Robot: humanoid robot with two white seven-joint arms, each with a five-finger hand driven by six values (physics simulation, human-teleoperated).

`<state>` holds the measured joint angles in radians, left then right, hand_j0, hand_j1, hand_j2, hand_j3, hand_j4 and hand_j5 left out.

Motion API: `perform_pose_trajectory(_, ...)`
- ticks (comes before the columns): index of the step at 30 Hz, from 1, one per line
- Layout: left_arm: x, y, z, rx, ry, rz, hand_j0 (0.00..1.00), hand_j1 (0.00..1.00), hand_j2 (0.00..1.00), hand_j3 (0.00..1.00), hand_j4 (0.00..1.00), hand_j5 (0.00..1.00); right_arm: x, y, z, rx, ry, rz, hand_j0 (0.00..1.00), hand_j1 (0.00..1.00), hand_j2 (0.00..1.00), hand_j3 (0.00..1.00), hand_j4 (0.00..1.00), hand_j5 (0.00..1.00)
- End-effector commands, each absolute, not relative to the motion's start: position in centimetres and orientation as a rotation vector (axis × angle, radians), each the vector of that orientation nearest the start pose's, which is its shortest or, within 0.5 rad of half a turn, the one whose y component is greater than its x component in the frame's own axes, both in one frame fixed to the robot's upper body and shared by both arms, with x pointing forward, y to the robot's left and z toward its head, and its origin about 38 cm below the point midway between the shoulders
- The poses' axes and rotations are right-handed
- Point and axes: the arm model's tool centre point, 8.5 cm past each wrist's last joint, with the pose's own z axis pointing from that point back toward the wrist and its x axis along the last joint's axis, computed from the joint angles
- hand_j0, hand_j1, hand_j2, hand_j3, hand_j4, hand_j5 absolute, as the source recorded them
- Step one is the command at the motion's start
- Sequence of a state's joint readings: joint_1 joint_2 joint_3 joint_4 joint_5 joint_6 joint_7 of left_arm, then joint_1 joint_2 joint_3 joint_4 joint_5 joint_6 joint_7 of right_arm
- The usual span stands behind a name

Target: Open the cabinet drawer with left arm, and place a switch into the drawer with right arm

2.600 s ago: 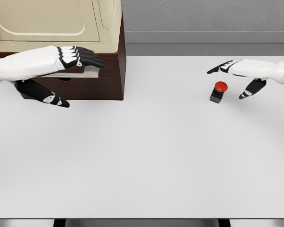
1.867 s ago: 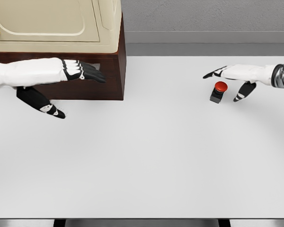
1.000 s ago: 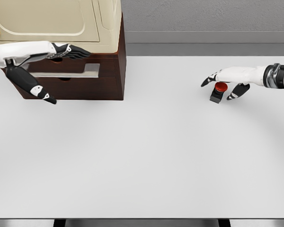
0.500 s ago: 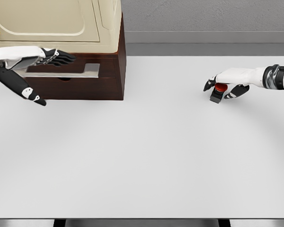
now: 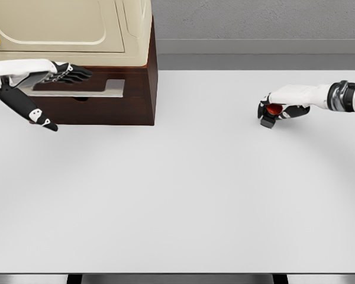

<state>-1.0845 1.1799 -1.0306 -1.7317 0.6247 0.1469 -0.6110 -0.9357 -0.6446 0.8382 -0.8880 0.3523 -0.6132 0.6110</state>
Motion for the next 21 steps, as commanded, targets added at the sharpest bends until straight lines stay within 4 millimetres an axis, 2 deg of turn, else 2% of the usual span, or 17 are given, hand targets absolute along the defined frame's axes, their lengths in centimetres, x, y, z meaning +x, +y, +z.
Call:
perform_pose_trajectory(1, 41.6, 32.7, 33.2, -0.042, -1.21, -1.393, 1.0, 1.0, 1.0, 1.0, 1.0, 1.0, 51.5, -32.8, 18.5, -0.331, -1.132, 1.96, 0.54, 0.54, 0.54, 0.54, 0.54, 0.54)
perform_pose_trajectory(5, 42.3, 32.5, 32.3, -0.036, -1.197, -1.392, 1.0, 1.0, 1.0, 1.0, 1.0, 1.0, 51.7, -32.4, 19.1, -0.338, -1.146, 1.97, 0.54, 0.54, 0.54, 0.54, 0.54, 0.54)
perform_pose_trajectory(18, 43.0, 33.7, 31.9, -0.018, -1.184, -1.353, 1.0, 1.0, 1.0, 1.0, 1.0, 1.0, 52.1, -31.5, 21.8, -0.377, -1.199, 1.999, 0.54, 0.54, 0.54, 0.54, 0.54, 0.54)
perform_pose_trajectory(21, 43.3, 33.2, 31.2, -0.026, -1.177, -1.36, 1.0, 1.0, 1.0, 1.0, 1.0, 1.0, 52.1, -31.4, 21.7, -0.376, -1.199, 2.002, 0.54, 0.54, 0.54, 0.54, 0.54, 0.54)
